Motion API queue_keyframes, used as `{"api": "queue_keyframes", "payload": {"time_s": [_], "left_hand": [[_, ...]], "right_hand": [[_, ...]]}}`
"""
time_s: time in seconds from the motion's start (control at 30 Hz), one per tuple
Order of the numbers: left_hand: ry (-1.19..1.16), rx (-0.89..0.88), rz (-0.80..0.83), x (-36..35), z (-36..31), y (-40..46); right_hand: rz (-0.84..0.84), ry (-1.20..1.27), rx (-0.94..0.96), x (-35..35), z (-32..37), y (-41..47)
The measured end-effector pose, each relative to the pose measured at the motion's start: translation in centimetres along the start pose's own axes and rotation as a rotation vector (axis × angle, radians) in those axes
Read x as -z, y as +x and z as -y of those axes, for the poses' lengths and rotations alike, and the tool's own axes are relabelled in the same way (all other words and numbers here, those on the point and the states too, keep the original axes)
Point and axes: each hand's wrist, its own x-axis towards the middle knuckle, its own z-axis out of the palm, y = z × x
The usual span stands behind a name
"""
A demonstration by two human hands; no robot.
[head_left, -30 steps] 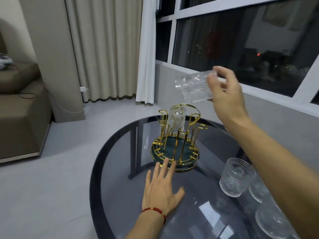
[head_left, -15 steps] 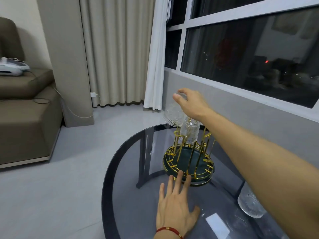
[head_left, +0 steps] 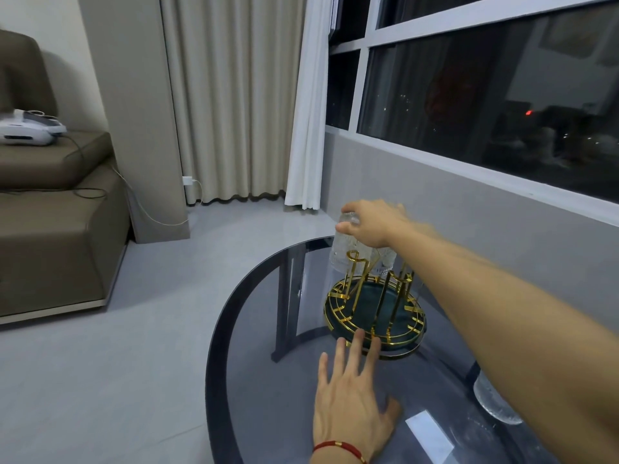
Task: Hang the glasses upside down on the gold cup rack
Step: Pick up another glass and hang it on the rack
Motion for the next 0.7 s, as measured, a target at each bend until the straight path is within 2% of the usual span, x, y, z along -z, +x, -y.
{"api": "queue_keyframes", "payload": {"time_s": [0.37, 0.43, 0.57, 0.7], "left_hand": [[0.037, 0.000, 0.012, 0.3, -0.2, -0.2], [0.048, 0.002, 0.010, 0.3, -0.3, -0.2], [0.107, -0.001, -0.001, 0.1, -0.4, -0.4], [0.148, 0.000, 0.013, 0.3, -0.5, -0.5]], "right_hand": [[0.109, -0.216, 0.096, 0.1, -0.5, -0.4], [0.041, -0.157, 0.110, 0.7, -0.8, -1.4], [-0.269, 0.091, 0.131, 2.1, -2.5, -5.3], [-0.410, 0.292, 0.061, 2.2, -5.4, -12.0]]}}
